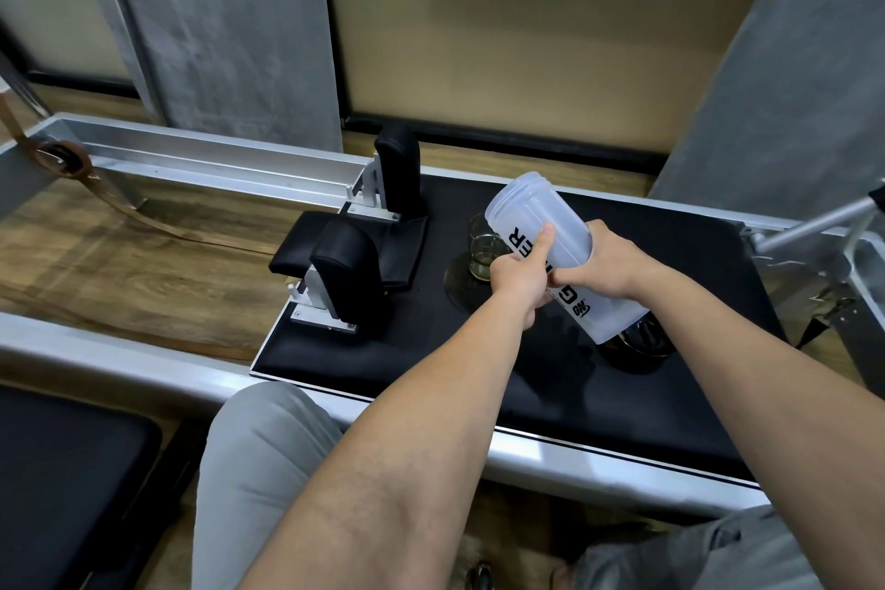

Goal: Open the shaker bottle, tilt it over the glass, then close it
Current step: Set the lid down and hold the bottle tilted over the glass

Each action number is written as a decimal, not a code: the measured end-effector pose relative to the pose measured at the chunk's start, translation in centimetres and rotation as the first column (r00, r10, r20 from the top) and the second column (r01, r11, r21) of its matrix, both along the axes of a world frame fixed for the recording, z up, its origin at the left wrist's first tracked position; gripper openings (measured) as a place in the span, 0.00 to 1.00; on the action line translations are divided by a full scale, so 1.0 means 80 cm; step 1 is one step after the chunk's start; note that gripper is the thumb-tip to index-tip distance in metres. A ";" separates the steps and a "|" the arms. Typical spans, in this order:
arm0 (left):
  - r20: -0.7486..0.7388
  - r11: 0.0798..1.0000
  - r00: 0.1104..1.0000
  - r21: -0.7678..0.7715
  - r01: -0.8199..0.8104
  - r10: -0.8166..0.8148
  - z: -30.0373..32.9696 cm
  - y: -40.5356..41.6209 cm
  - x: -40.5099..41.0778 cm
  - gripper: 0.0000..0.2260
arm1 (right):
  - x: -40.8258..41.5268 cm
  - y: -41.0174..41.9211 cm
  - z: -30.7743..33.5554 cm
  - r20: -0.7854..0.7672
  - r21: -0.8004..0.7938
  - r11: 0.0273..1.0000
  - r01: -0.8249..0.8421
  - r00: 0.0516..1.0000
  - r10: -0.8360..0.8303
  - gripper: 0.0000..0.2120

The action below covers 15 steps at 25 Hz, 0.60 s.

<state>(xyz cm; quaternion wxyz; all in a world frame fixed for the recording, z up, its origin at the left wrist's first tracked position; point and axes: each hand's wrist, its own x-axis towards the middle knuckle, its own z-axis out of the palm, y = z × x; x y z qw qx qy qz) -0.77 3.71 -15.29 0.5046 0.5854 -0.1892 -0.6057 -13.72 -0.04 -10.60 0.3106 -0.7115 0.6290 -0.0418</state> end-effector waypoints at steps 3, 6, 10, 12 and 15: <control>0.003 1.000 1.000 0.004 0.003 -0.003 0.001 0.001 0.001 0.24 | 0.000 0.000 0.000 -0.005 0.001 1.000 -0.005 1.000 0.005 0.37; 0.004 1.000 1.000 0.008 0.002 -0.002 0.001 0.001 0.001 0.23 | 0.000 0.000 0.000 -0.006 0.003 1.000 -0.009 1.000 0.009 0.38; 0.009 1.000 1.000 0.011 -0.001 0.001 0.003 0.002 0.000 0.22 | 0.001 -0.001 0.002 -0.017 0.001 1.000 -0.009 1.000 0.009 0.38; 0.008 1.000 1.000 0.012 -0.001 0.001 0.002 0.001 0.001 0.23 | 0.001 -0.001 0.002 -0.022 0.000 1.000 -0.008 1.000 0.008 0.39; 0.003 1.000 1.000 0.012 -0.004 0.004 0.001 0.000 0.001 0.26 | 0.001 -0.001 0.003 -0.019 0.005 1.000 -0.005 1.000 0.005 0.38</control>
